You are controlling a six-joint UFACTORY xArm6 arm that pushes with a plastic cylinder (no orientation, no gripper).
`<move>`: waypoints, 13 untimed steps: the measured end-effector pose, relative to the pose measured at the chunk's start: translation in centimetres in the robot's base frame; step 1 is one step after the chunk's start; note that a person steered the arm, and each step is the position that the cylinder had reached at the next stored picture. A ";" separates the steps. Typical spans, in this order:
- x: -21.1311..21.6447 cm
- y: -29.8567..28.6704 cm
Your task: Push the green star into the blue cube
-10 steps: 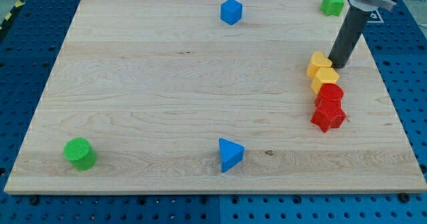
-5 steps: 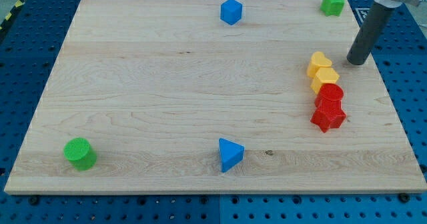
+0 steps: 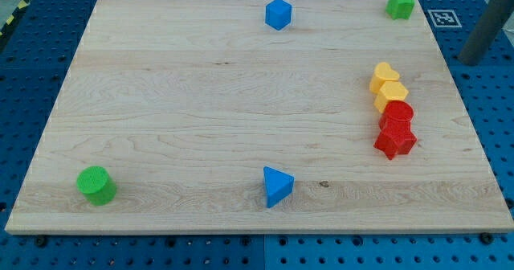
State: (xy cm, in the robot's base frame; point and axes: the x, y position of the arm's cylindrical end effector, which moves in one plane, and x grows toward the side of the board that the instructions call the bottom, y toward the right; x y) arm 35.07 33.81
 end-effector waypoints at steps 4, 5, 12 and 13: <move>-15.3 -1.0; -15.7 -4.4; -10.3 -12.8; -10.3 -12.8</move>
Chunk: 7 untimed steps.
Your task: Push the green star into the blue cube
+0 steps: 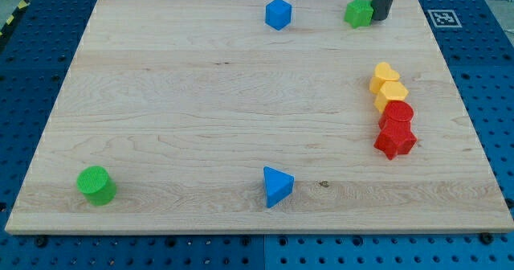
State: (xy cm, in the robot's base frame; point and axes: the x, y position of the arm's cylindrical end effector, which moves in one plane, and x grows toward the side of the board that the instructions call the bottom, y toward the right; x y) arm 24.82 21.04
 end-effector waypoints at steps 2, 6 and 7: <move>0.0 -3.4; 0.0 -9.4; 0.0 -10.9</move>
